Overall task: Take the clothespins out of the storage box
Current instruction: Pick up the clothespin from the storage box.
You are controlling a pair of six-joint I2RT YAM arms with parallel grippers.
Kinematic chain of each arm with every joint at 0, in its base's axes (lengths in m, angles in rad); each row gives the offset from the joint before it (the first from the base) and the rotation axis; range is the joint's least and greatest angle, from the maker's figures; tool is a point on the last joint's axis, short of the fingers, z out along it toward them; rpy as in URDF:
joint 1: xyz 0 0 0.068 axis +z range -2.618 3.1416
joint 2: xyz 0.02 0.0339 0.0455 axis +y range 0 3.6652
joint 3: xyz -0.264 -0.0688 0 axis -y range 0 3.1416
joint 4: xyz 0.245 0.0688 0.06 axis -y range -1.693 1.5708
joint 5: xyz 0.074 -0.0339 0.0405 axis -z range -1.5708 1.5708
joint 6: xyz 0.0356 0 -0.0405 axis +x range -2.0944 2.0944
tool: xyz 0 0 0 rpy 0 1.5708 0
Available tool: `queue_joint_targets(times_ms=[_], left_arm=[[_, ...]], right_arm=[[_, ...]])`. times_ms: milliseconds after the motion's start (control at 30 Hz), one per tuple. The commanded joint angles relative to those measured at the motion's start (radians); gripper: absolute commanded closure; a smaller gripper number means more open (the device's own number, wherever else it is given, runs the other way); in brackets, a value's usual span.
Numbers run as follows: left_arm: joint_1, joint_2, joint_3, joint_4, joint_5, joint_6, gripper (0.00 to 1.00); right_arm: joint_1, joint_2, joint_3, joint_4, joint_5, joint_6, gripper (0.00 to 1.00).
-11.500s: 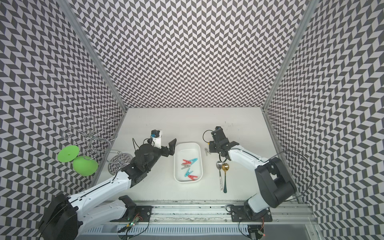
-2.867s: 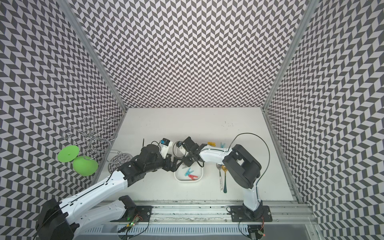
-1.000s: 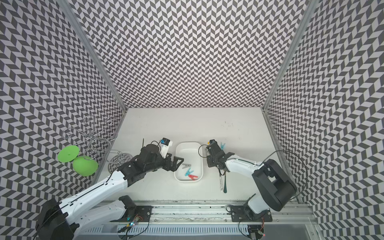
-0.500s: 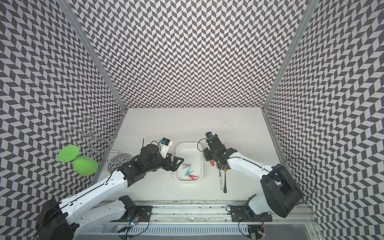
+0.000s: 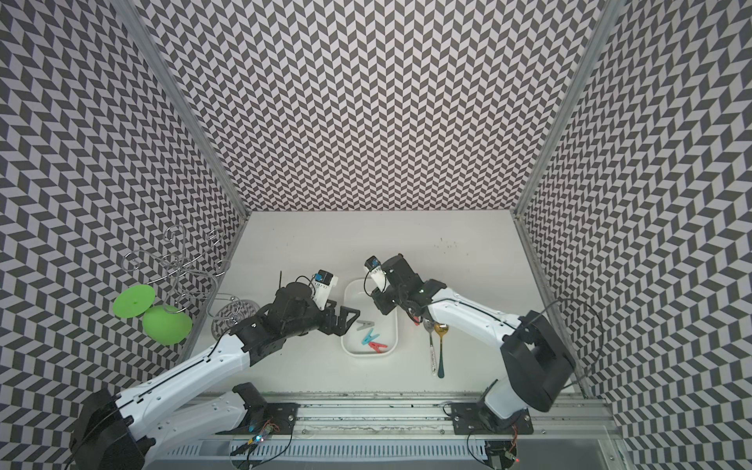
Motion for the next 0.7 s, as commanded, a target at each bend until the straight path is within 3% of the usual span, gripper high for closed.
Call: queue_joint_targets(times_ms=[0,267,667], left_arm=[[-0.002,-0.008,0.015,0.026,0.007,0.002,0.01],[-0.002,-0.015,0.014,0.027,0.009,0.001,0.0],[-0.002,-0.023,0.011,0.032,0.012,0.001,0.0]], right_arm=[[0.038,0.078,0.044,-0.044,-0.041,-0.048,0.71],[0.089,0.237,0.117,-0.09,-0.028,-0.058,0.69],[0.107,0.336,0.153,-0.075,-0.04,-0.056,0.69]])
